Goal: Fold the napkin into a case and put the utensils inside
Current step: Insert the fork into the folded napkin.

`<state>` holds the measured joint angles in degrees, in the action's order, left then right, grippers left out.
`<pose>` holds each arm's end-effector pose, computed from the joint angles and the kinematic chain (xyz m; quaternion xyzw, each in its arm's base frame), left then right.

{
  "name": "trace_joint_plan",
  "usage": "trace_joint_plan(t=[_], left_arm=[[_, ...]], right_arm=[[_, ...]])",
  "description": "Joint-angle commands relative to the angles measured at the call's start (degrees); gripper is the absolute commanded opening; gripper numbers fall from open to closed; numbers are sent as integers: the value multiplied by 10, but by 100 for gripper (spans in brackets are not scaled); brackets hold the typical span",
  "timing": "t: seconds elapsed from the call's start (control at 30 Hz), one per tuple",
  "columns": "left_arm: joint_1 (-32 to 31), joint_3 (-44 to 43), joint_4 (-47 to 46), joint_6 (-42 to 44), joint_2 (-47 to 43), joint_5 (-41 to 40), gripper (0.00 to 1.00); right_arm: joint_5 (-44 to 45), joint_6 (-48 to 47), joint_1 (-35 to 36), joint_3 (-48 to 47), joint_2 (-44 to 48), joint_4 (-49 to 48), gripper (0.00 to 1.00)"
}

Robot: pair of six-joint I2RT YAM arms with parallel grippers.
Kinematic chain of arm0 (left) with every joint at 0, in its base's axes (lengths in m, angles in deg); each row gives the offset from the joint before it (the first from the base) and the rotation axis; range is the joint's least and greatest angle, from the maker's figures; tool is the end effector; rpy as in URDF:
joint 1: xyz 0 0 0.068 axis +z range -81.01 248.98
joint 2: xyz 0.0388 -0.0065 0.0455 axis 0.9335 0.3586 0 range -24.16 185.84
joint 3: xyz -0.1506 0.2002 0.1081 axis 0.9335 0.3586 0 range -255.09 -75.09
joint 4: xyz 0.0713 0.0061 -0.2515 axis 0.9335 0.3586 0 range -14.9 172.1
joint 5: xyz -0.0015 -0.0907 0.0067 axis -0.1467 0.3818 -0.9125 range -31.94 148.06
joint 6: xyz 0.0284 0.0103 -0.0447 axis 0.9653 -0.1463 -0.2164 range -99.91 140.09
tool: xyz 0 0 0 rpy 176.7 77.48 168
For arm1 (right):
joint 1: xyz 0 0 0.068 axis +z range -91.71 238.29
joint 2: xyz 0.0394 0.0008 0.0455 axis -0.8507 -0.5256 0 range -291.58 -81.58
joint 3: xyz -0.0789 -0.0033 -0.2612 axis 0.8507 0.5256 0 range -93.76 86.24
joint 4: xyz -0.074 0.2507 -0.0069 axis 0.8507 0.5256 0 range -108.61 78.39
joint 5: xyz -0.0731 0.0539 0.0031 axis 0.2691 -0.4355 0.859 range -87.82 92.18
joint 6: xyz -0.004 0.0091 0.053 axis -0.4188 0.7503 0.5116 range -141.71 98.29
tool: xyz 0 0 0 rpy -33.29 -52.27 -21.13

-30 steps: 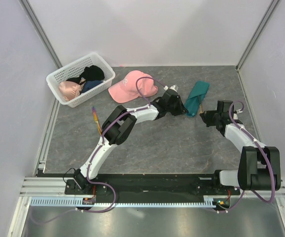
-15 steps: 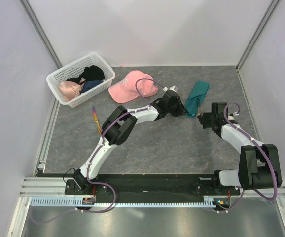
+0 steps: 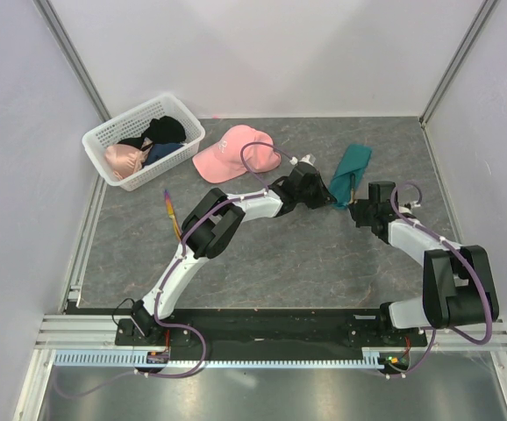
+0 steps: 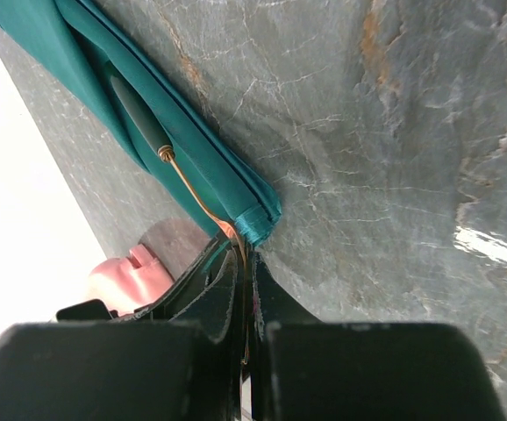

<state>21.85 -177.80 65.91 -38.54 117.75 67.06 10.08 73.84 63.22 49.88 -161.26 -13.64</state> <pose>0.3701 -0.4071 0.1134 -0.0475 0.8630 -0.4385 0.2466 0.2643 0.0179 0.1672 0.6800 0.6382 0.2318 0.2766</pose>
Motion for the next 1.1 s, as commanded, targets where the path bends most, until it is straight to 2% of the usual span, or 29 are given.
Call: trace_joint_plan(t=[0.0,0.53,1.07], left_arm=[[-11,16,26,-11,-18,-16,2],[-13,38,6,-32,-17,-25,2],[-13,56,-9,-38,-19,-13,2]], right_arm=[[30,32,10,-13,-16,-28,0],[83,82,38,4,-79,-151,0],[109,97,49,-5,-152,-225,0]])
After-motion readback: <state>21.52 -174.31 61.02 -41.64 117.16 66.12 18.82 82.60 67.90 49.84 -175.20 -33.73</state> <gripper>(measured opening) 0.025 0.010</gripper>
